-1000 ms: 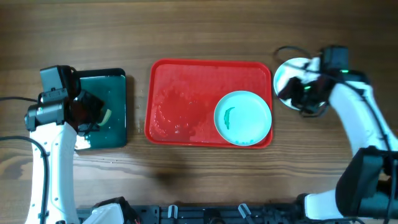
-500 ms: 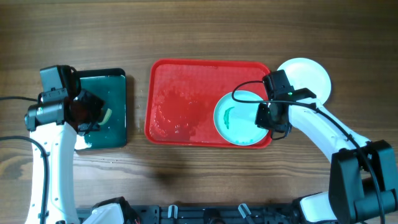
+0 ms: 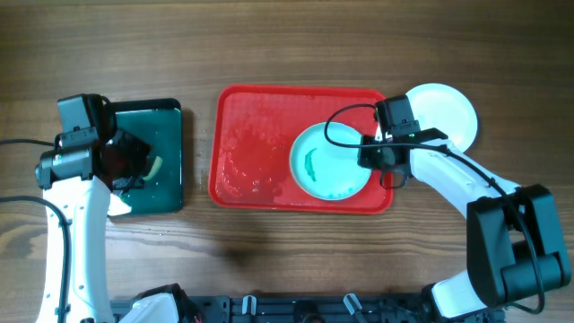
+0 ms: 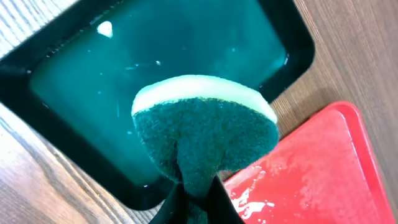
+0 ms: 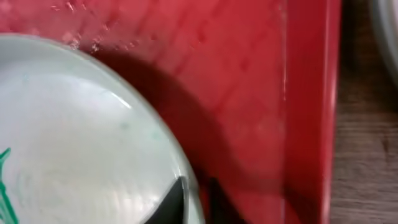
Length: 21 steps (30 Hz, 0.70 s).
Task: Clean dirty plates on tray and stack at the side
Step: 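Grasp the last plate rim with the right gripper and pull it toward center, then scrub the last plate with the left sponge while the right gripper holds it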
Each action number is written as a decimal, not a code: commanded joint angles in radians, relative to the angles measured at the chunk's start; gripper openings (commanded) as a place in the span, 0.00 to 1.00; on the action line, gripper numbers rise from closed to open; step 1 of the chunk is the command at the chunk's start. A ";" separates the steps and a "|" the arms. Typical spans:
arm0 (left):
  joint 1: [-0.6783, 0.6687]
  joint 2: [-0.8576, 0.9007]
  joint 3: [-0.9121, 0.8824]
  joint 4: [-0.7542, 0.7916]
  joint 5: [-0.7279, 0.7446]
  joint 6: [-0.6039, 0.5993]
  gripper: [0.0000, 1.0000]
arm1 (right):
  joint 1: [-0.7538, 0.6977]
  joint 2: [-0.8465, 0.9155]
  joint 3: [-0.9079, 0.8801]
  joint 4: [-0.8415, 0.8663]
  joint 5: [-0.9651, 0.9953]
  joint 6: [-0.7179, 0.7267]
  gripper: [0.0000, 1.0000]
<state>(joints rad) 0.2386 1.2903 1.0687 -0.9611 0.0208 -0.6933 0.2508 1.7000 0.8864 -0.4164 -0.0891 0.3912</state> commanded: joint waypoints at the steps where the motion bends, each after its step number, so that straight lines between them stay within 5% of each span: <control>1: -0.028 0.003 -0.005 0.019 0.079 0.064 0.04 | 0.006 0.011 -0.001 0.013 -0.115 -0.023 0.04; 8: -0.332 0.120 -0.005 0.080 0.200 0.162 0.04 | 0.179 0.011 -0.002 0.036 -0.143 0.142 0.04; 15: -0.632 0.391 -0.005 0.301 0.199 -0.002 0.04 | 0.270 0.011 -0.002 0.064 -0.065 0.344 0.04; 21: -0.766 0.587 -0.005 0.470 0.198 -0.022 0.04 | 0.270 0.011 -0.002 0.064 -0.064 0.345 0.04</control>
<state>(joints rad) -0.4931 1.8221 1.0668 -0.5270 0.2104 -0.6945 0.5175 1.7004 0.8856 -0.3546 -0.1699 0.7151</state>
